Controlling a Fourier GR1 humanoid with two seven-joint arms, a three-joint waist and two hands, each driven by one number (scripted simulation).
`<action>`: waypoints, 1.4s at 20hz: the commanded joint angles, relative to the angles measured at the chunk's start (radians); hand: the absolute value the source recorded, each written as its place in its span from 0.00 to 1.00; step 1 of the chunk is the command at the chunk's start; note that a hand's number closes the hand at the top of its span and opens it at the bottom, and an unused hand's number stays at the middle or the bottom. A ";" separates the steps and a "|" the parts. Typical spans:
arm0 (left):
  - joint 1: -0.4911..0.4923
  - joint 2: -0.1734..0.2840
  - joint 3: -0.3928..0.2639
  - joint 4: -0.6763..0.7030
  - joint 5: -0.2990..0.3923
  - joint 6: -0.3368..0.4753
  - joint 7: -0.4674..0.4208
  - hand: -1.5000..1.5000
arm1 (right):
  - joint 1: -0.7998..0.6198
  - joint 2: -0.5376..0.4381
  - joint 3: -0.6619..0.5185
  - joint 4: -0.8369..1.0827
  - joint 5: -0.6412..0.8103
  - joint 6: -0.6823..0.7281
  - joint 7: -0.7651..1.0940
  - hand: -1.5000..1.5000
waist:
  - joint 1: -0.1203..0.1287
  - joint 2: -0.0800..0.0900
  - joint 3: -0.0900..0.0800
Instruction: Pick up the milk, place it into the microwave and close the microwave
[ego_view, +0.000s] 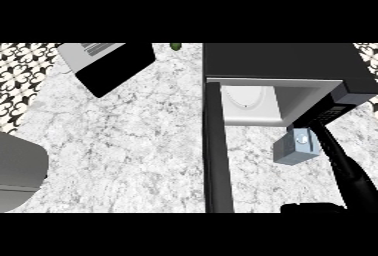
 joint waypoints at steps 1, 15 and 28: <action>-0.035 0.002 0.035 -0.013 0.019 -0.001 0.017 0.00 | -0.068 -0.002 -0.032 0.124 0.042 -0.059 -0.043 0.00 | -0.010 0.002 0.000; 0.108 0.003 0.036 0.024 0.029 -0.094 -0.113 0.00 | -0.233 -0.111 -0.085 0.589 0.066 -0.044 -0.288 0.00 | -0.002 0.001 0.000; 0.103 -0.002 0.078 0.046 0.060 -0.136 -0.110 0.00 | -0.378 -0.105 -0.107 0.945 0.165 -0.242 -0.448 0.00 | 0.001 0.005 0.001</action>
